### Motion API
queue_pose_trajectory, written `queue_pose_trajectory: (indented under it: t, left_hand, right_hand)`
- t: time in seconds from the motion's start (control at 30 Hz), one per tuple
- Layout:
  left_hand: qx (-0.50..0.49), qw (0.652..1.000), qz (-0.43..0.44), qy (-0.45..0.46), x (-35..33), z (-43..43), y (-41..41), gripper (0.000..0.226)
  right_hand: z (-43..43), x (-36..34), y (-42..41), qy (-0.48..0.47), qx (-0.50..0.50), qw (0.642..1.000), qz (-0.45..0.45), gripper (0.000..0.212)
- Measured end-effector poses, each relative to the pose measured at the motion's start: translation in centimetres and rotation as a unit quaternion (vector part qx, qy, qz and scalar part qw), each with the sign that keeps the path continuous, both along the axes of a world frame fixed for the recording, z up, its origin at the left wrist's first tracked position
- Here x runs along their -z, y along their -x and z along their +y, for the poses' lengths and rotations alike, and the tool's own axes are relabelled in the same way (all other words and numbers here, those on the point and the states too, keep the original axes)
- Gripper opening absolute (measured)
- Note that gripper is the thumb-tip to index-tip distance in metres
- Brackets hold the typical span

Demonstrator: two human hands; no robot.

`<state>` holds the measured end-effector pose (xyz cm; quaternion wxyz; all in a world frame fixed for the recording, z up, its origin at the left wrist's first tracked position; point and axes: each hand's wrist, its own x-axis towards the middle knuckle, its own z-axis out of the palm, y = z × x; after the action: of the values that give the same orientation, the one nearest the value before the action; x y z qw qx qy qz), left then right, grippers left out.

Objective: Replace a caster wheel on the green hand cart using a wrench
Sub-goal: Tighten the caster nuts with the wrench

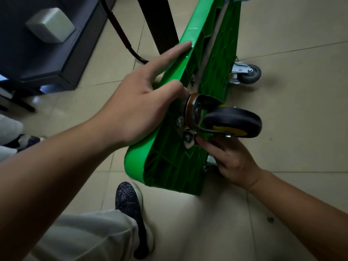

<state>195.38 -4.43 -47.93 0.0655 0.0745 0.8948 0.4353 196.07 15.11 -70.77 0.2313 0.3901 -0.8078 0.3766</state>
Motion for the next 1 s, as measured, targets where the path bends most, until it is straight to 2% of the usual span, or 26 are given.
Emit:
queue_pose_trajectory:
  t: [0.17,0.3,0.37,0.47,0.57,0.63,0.7,0.73,0.8,0.9,0.97,1.0]
  left_hand:
    - [-0.004,0.999,0.025,0.031,0.1,-0.2,0.0,0.063]
    - [-0.008,0.999,0.024,0.047,-0.2,-0.1,0.0,0.062]
    - [-0.008,0.999,0.027,0.046,-0.4,0.0,-0.2,0.062]
    - [-0.016,0.998,0.031,0.052,-0.4,0.2,-0.4,0.061]
    - [-0.012,0.997,0.027,0.076,-0.7,0.6,-0.7,0.061]
    - [-0.008,0.997,0.022,0.077,-0.8,0.7,-0.8,0.062]
    - [-0.006,0.998,0.015,0.065,-1.0,0.9,-0.8,0.063]
    - [-0.005,0.998,0.011,0.063,-1.1,1.0,-0.8,0.063]
    - [-0.005,0.998,0.011,0.067,-1.1,1.0,-0.7,0.063]
    - [-0.001,0.998,0.004,0.059,-0.8,0.8,-0.5,0.062]
    - [-0.002,0.999,-0.001,0.046,-0.7,0.5,-0.4,0.062]
    - [-0.004,0.999,-0.004,0.039,-0.7,0.4,-0.4,0.063]
  right_hand:
    - [-0.6,1.4,0.4,0.014,-0.034,0.998,-0.049,0.076]
    - [-1.9,0.3,-2.1,0.030,-0.021,0.988,-0.150,0.073]
    - [-2.4,-0.8,-4.7,0.061,-0.008,0.971,-0.232,0.076]
    - [-4.0,-4.4,-9.3,0.164,-0.019,0.903,-0.396,0.073]
    - [-5.4,-8.7,-12.1,0.311,-0.069,0.784,-0.533,0.071]
    - [-5.7,-10.8,-12.7,0.365,-0.105,0.739,-0.556,0.066]
    - [-5.6,-11.8,-12.8,0.396,-0.098,0.722,-0.559,0.060]
    - [-5.5,-11.9,-13.1,0.397,-0.082,0.727,-0.554,0.059]
    - [-5.3,-10.7,-14.1,0.373,-0.067,0.768,-0.516,0.059]
    - [-3.4,-7.5,-13.8,0.230,-0.023,0.869,-0.438,0.059]
    - [-1.5,-5.0,-11.4,0.103,0.010,0.941,-0.322,0.057]
    - [-1.0,-4.0,-9.8,0.065,0.023,0.964,-0.255,0.055]
